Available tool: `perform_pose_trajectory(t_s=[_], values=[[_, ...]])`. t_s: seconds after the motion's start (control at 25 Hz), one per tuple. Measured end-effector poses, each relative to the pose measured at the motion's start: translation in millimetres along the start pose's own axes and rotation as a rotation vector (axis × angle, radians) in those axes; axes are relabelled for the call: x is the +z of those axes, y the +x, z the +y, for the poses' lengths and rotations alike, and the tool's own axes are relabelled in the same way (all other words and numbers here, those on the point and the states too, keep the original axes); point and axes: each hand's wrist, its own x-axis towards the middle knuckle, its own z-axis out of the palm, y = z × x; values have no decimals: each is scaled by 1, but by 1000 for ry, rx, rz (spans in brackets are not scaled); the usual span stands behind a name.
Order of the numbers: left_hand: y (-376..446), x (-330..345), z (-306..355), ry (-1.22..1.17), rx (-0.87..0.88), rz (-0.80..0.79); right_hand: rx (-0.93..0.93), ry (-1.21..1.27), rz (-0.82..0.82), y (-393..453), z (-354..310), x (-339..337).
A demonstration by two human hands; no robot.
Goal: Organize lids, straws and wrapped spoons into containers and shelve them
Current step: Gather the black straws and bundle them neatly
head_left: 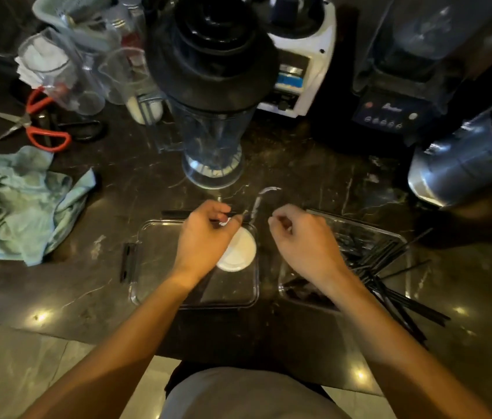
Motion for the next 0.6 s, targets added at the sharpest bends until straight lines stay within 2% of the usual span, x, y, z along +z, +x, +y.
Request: perform_pose_trajectory(t_s=[0.12, 0.24, 0.4, 0.48, 0.6], values=[[-2, 43, 37, -8, 132, -191, 98, 107, 85, -14, 56, -29], [-15, 93, 60, 97, 216, -425, 252, 201, 55, -36, 112, -45], [-30, 144, 57, 278, 256, -545, 298, 220, 70, -61, 149, -50], [-34, 160, 51, 381, 230, -581, 319, 164, 166, -74, 159, -53], [-42, 181, 46, 552, 301, -596, 268, -89, 435, -99, 183, -62]])
